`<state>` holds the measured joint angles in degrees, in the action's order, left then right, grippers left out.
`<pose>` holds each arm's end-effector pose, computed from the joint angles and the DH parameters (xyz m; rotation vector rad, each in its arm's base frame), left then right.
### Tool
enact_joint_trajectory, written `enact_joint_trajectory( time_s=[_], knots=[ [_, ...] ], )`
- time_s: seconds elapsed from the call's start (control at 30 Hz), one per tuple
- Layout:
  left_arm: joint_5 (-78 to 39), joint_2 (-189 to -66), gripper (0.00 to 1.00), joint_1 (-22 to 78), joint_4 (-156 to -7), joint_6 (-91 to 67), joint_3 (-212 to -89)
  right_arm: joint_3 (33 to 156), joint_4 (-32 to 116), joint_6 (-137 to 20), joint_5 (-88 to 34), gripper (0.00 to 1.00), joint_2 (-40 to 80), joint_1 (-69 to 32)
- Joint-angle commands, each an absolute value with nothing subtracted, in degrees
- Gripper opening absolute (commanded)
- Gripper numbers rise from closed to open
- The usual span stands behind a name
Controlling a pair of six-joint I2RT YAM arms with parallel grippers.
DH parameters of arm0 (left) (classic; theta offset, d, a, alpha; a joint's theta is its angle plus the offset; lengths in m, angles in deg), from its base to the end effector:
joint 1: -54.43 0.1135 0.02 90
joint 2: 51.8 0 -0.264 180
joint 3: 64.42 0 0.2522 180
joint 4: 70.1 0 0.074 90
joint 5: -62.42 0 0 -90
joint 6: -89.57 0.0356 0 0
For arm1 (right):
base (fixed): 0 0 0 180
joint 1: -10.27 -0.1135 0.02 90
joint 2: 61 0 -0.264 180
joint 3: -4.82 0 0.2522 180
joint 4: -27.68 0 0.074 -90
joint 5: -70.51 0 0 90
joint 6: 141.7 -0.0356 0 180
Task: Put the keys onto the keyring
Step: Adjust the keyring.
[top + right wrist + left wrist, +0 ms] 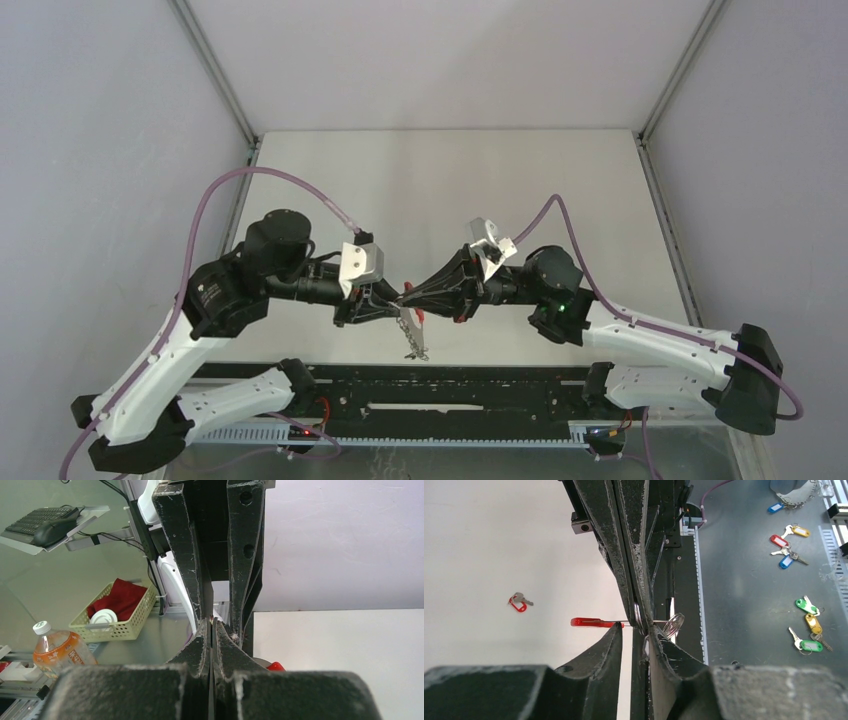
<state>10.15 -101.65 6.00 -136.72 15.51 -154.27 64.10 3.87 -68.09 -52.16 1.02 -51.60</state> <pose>0.0728 -0.1149 0.4316 1.4485 1.4949 -1.0199 0.0986 0.2252 0.3720 -1.0190 0.9887 1.4974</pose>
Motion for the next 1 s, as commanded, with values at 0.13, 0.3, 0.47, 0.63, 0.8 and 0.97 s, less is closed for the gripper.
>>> enact_joint_trajectory(
  time_s=[0.13, 0.3, 0.47, 0.63, 0.8, 0.97],
  knots=[
    [11.9, -101.0, 0.34, 5.8, -135.0, 14.5, -154.9, 65.6, 4.8, -65.7, -49.1, 0.00, 1.4, -53.2],
    [11.2, -101.2, 0.33, 5.8, -134.7, 14.4, -154.6, 66.9, 7.7, -63.7, -47.7, 0.00, 1.6, -54.2],
    [8.9, -100.9, 0.03, 5.9, -135.8, 17.2, -153.5, 66.9, 8.0, -63.8, -47.7, 0.00, 1.0, -54.3],
    [7.8, -100.4, 0.02, 5.9, -136.4, 17.7, -152.5, 66.9, 7.8, -64.8, -49.1, 0.00, 0.1, -53.8],
    [8.9, -100.4, 0.16, 5.9, -136.2, 17.1, -153.2, 66.9, 7.2, -66.0, -50.7, 0.00, 0.2, -53.2],
    [8.2, -100.6, 0.16, 6.1, -134.1, 15.3, -153.8, 66.9, 6.6, -67.1, -51.1, 0.00, 1.2, -53.3]
  ],
)
